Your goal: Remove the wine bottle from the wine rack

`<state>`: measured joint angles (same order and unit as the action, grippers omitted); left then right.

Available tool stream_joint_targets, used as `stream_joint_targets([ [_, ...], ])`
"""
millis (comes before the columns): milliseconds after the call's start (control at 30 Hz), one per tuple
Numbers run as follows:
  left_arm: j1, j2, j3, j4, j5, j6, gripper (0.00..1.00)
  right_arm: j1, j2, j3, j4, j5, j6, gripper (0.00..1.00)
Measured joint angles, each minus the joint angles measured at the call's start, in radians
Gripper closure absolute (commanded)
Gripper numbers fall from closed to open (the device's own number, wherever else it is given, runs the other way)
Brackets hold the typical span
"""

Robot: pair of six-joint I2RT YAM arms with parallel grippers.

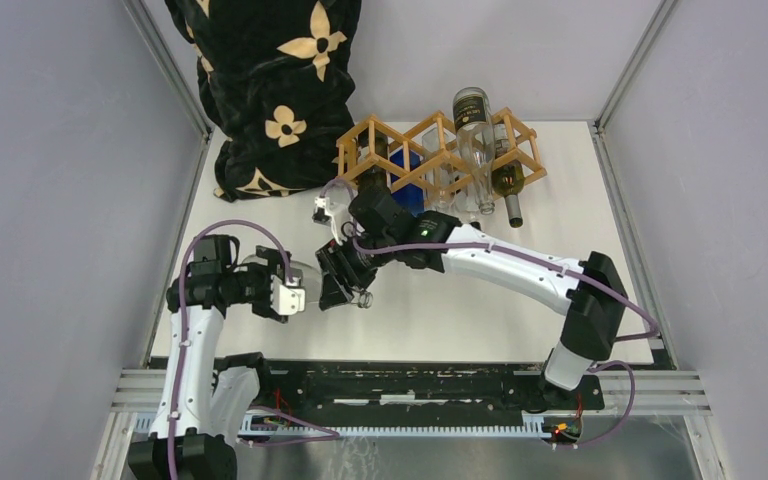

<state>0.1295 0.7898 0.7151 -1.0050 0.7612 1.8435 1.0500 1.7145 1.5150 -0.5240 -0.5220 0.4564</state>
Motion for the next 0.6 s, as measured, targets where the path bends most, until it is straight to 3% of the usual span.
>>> stream_joint_targets([
  [67,0.0,0.003,-0.002,-0.003,0.002,-0.041,0.98,-0.01,-0.016,-0.003,0.04,-0.006,-0.007,0.19],
  [133,0.0,0.0,-0.002,0.002,0.015,-0.104,0.98,-0.028,-0.057,-0.035,0.101,-0.013,-0.003,0.09],
  [233,-0.001,0.0,-0.002,0.018,0.047,-0.229,0.98,-0.056,-0.129,-0.092,0.164,-0.016,0.01,0.02],
  [600,-0.001,0.029,0.02,0.036,0.174,-0.582,0.98,-0.103,-0.265,-0.124,0.281,0.075,0.04,0.02],
])
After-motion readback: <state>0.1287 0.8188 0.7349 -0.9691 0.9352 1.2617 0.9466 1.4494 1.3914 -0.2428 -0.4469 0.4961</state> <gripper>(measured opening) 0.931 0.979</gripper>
